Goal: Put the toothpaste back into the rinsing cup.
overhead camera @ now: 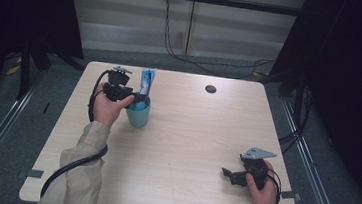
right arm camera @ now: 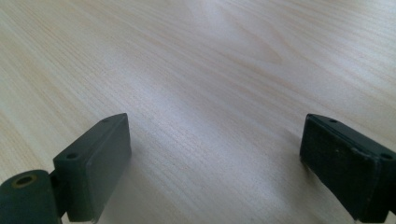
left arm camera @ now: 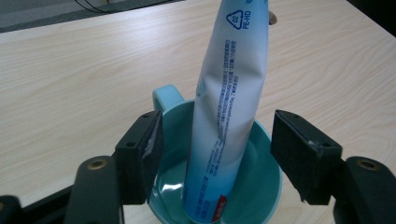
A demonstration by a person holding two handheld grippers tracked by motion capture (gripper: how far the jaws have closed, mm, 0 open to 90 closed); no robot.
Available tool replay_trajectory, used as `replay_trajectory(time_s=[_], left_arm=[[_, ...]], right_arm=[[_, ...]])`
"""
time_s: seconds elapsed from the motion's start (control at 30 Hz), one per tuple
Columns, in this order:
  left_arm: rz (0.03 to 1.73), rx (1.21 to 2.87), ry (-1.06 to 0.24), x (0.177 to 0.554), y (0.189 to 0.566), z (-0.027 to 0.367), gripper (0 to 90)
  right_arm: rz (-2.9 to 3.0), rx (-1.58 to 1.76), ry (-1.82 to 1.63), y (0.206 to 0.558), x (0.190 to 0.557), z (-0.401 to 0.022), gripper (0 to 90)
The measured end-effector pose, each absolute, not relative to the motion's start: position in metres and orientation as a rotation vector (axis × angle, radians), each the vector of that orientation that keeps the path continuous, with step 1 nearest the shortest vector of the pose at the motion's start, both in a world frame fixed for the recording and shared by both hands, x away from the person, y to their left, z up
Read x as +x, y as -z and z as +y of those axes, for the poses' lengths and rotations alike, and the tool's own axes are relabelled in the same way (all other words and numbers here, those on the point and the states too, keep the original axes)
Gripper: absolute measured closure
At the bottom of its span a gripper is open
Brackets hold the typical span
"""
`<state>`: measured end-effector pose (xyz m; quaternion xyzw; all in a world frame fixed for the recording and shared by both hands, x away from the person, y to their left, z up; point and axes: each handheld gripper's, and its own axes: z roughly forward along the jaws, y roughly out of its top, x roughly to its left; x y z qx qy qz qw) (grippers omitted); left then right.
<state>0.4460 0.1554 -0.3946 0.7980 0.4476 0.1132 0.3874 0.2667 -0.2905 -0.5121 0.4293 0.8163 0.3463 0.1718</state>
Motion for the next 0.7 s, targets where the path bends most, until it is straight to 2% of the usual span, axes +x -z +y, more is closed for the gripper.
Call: replay_trajectory(time_s=[0.3,0.7], left_arm=[[1.144,2.021,-0.277,0.445,0.391,0.161,27.6],[1.144,2.000,-0.270,0.441,0.387,0.167,23.1]], right_arm=[[2.317,1.218,-0.983,0.512,0.267,-0.291,8.3],[2.317,1.217,-0.983,0.512,0.267,-0.291,8.3]])
